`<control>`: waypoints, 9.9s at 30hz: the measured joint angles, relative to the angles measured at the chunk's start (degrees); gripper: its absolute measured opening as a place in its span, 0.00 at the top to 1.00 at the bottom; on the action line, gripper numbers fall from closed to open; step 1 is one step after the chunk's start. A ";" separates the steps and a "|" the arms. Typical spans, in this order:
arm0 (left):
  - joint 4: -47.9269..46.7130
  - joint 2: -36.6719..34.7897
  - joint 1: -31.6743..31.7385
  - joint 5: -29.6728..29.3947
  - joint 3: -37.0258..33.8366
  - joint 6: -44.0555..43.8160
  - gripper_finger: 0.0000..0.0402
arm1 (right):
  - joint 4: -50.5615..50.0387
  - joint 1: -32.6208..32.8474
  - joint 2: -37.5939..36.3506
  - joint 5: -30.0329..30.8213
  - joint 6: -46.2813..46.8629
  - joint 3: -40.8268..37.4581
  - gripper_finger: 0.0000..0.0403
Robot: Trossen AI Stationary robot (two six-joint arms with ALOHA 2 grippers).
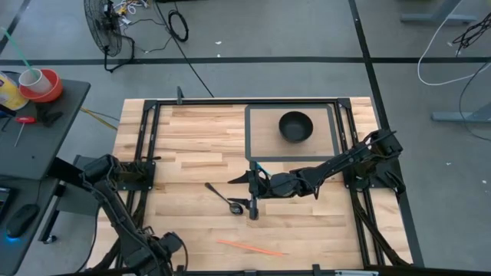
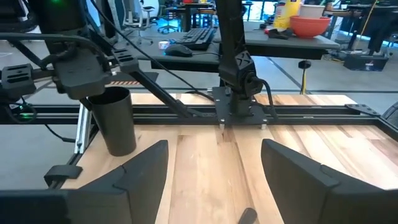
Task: Pick & Place Utensil
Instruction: Put the black cup on the transparent mat to the top right of the black bowl
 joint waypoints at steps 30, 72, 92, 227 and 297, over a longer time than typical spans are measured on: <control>0.05 0.00 14.06 -7.97 0.09 31.39 0.95 | -1.47 0.27 0.00 -0.48 1.46 -0.04 0.35; -2.30 -12.53 19.50 -15.71 0.00 39.99 0.43 | 9.55 1.63 23.53 -6.08 4.35 7.66 0.01; -8.90 -16.72 -6.31 -39.68 -4.36 7.10 0.49 | 8.66 -1.52 30.05 -13.17 -0.90 16.00 0.01; 36.64 -20.72 -8.37 -43.72 -41.20 12.11 0.51 | -14.57 -59.60 -19.85 38.69 39.29 -34.92 0.29; 36.63 -20.72 -8.37 -43.70 -41.20 12.11 0.51 | -30.93 -55.32 -10.28 47.55 49.78 -25.07 0.29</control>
